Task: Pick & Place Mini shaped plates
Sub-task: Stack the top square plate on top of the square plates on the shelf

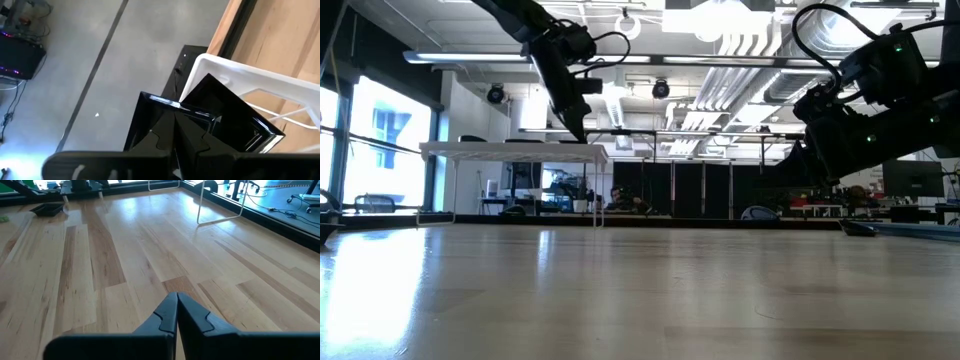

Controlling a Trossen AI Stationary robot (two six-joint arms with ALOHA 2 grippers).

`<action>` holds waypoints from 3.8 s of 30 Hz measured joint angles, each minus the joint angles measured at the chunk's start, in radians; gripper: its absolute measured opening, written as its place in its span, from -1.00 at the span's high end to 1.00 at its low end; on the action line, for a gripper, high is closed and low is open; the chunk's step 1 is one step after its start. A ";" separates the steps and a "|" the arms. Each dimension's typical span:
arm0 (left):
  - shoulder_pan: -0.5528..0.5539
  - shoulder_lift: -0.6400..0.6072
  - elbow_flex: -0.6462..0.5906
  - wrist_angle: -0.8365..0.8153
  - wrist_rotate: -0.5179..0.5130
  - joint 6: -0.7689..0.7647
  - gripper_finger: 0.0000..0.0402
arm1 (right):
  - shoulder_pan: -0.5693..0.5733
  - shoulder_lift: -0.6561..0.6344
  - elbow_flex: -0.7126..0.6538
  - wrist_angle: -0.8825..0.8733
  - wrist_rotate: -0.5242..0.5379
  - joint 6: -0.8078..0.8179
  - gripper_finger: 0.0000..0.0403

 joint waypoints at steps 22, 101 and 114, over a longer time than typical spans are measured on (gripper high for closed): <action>-0.043 -0.017 -0.001 -0.017 0.038 0.083 1.00 | 0.000 0.000 0.000 0.001 0.000 0.000 0.97; 0.105 -0.038 0.000 -0.160 0.077 -0.207 1.00 | 0.000 0.000 0.000 0.002 -0.003 0.000 0.99; 0.102 -0.024 0.001 -0.015 0.151 -0.214 1.00 | 0.000 0.000 0.000 0.002 -0.003 0.000 0.99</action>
